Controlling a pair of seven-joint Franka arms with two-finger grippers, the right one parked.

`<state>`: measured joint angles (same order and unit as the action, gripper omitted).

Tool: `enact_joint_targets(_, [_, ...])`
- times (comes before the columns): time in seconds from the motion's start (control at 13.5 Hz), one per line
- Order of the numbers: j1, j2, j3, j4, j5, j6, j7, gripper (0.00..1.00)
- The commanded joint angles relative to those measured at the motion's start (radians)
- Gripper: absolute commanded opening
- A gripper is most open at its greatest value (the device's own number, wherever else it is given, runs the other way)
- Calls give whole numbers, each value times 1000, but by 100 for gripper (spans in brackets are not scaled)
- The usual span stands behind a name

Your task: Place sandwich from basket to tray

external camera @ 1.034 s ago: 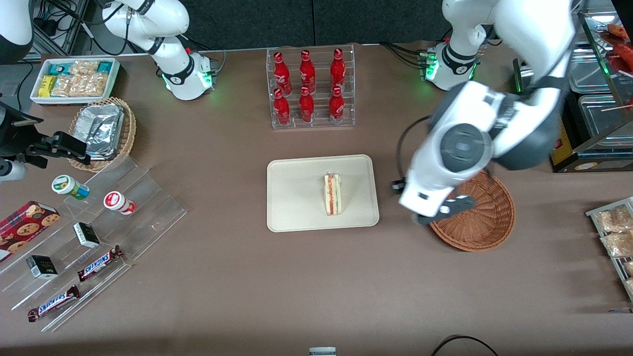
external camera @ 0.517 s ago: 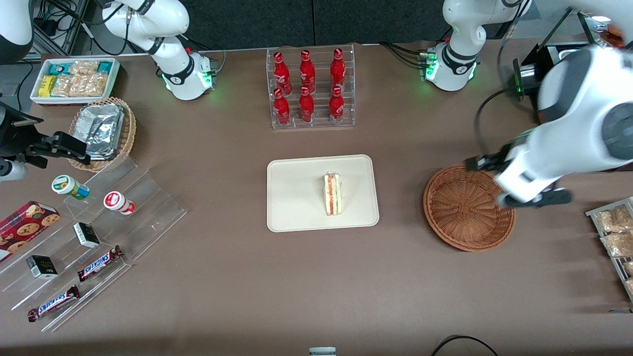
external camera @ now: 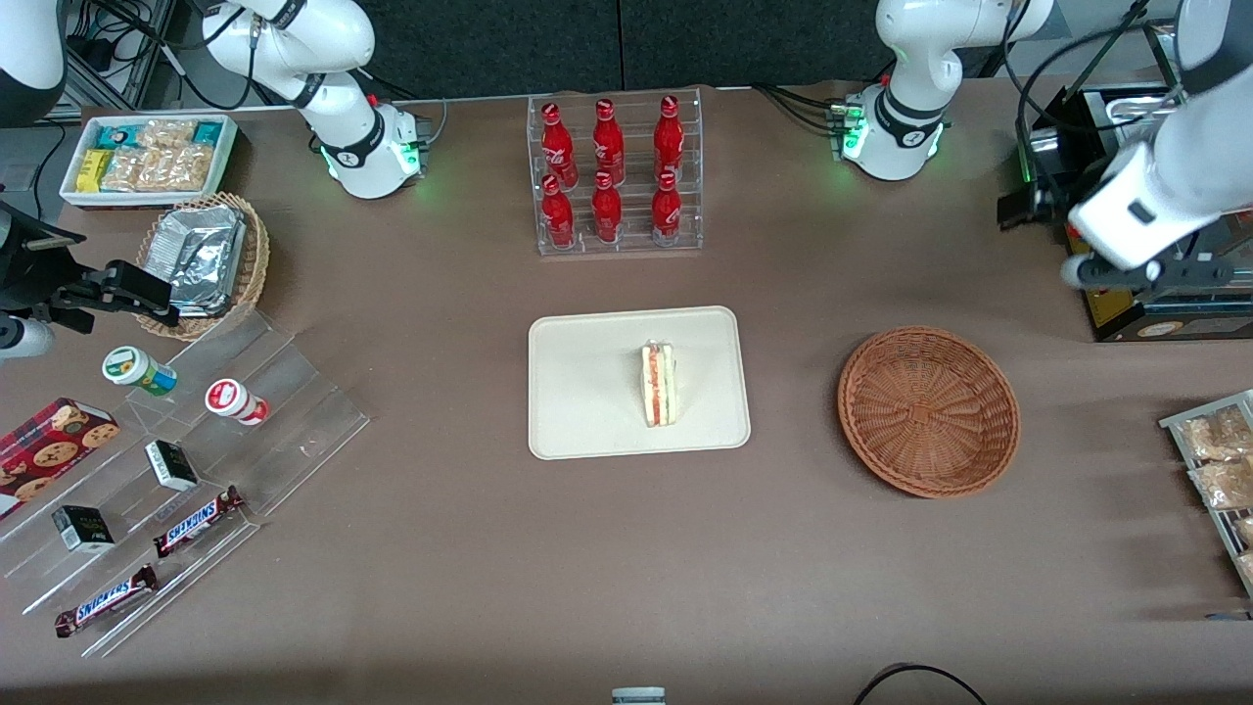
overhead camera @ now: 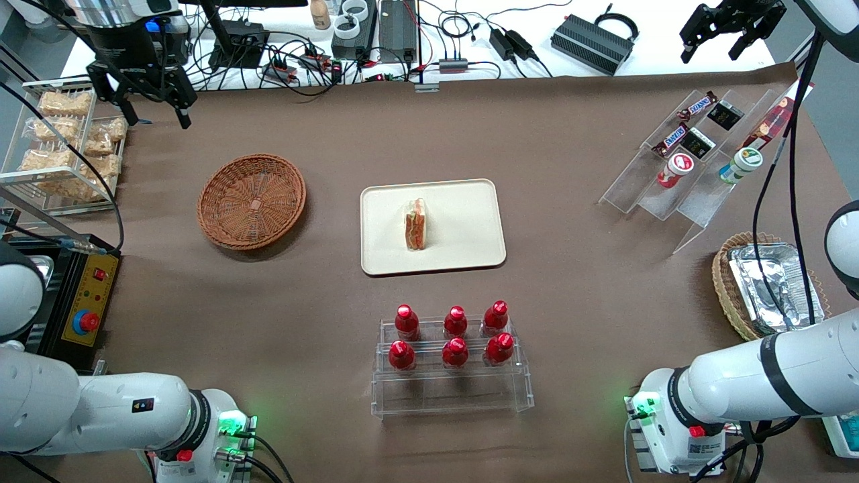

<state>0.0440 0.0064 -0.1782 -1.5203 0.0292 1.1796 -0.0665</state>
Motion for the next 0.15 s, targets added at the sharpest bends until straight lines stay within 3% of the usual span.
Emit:
enact_joint_targets(0.0, [-13, -68, 22, -84, -8, 15, 16, 100])
enact_joint_targets(0.07, [-13, -68, 20, -102, -12, 32, 14, 100])
